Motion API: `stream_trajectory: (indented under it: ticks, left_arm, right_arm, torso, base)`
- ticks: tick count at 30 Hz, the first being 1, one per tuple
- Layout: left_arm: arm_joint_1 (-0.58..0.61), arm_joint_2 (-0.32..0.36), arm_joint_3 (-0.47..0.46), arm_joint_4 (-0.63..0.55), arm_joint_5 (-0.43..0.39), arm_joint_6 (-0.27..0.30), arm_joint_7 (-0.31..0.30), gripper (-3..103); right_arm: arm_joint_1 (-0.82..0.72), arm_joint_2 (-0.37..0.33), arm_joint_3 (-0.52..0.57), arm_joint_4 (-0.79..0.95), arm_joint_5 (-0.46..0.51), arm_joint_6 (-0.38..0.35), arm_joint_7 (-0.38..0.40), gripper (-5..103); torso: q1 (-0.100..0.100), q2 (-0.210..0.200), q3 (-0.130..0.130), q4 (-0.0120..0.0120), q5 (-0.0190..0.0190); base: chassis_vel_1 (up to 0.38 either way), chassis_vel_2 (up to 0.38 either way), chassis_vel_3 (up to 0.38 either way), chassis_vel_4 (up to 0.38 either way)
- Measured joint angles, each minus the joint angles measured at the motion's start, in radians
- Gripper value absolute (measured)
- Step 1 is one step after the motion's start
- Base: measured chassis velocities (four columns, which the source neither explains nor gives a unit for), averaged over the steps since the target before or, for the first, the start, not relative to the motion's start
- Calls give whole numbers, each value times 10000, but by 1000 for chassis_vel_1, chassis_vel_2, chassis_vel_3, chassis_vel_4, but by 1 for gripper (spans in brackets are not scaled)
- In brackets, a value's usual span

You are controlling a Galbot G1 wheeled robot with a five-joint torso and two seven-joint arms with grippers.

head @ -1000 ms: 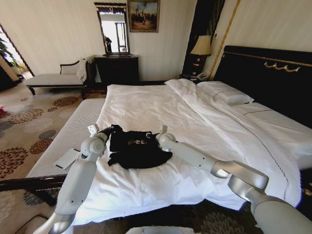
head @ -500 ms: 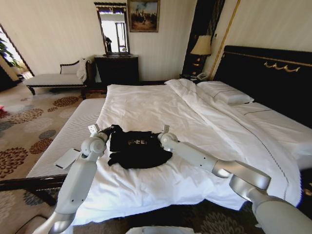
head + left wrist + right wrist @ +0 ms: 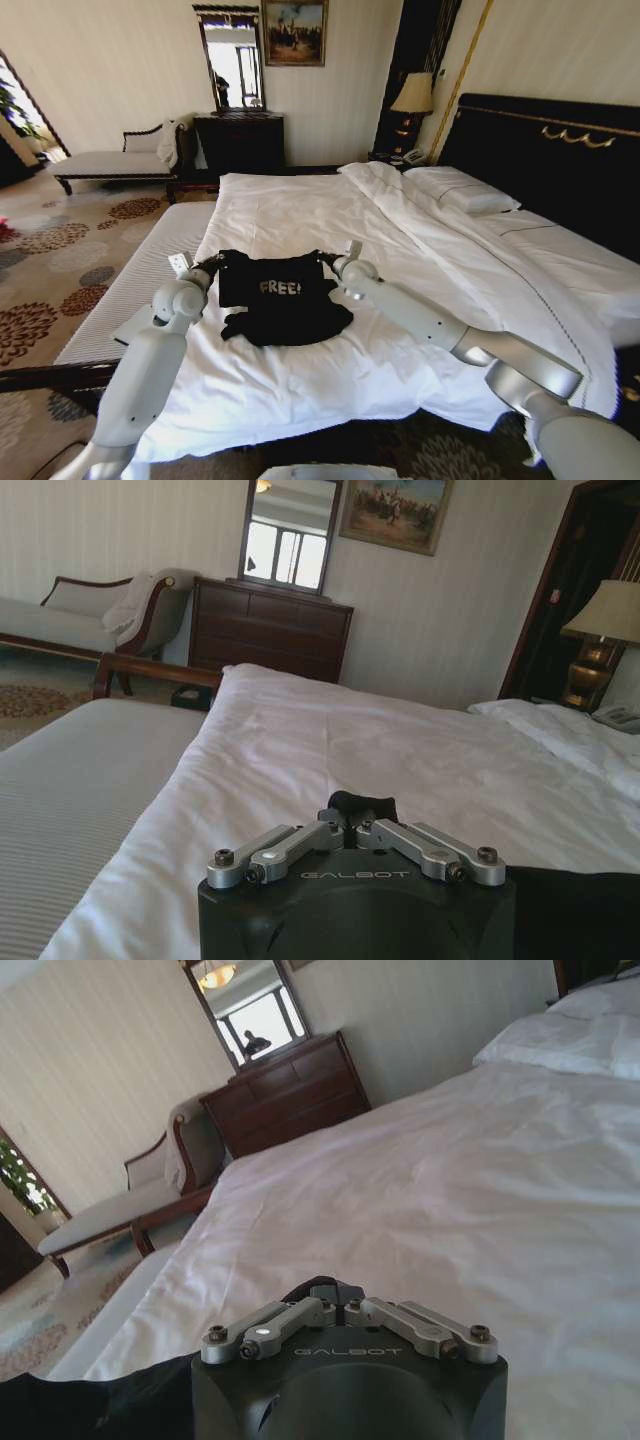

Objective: Fold the clothes on the bed.

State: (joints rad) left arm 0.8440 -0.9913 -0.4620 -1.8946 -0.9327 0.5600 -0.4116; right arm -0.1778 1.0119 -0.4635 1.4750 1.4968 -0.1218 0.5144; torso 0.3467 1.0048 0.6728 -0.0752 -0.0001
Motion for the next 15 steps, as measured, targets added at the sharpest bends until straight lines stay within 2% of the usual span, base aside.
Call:
stream_trajectory:
  ticks: [3, 4, 5, 8, 10, 12, 14, 15]
  left_arm:
    - [181, 958, -494, -497, -645, -253, 125, 0]
    - [181, 958, -494, -497, -645, -253, 125, 0]
    - [221, 1235, -648, -616, -821, -319, 165, 0]
    - [350, 2346, -1301, -1058, -1442, -930, 563, 0]
    - [366, 2495, -1400, -1126, -1497, -1083, 655, 0]
    - [417, 2901, -1733, -1419, -1986, -1511, 864, 0]
    - [437, 3057, -1938, -1668, -2481, -1741, 929, 0]
    - [437, 3057, -1938, -1668, -2481, -1741, 929, 0]
  right_arm:
    - [22, -387, 534, 553, -18, 476, -554, 0]
    - [22, -387, 534, 553, -18, 476, -554, 0]
    - [25, -465, 663, 719, -30, 640, -765, 0]
    - [54, -744, 1164, 1392, -39, 1419, -1609, 0]
    - [55, -791, 1258, 1519, 6, 1536, -1724, 0]
    - [-14, -1008, 1672, 2036, 290, 1944, -2173, 0]
    - [-160, -1226, 1993, 2484, 510, 2225, -2519, 0]
    - [-160, -1226, 1993, 2484, 510, 2225, -2519, 0]
  torso:
    - [0, 0, 0, -4, 0]
    - [0, 0, 0, -4, 0]
    - [0, 0, 0, -3, 0]
    - [-1, 0, 0, 3, 1]
    - [-1, 1, -1, 3, 0]
    - [-1, 2, -1, 3, -1]
    - [-1, 2, 0, -1, 0]
    - [-1, 2, 0, -1, 0]
  base:
    - [0, 0, 0, 0]
    - [0, 0, 0, 0]
    - [0, 0, 0, 0]
    - [0, 0, 0, 0]
    - [0, 0, 0, 0]
    - [0, 0, 0, 0]
    - [0, 0, 0, 0]
    - [0, 0, 0, 0]
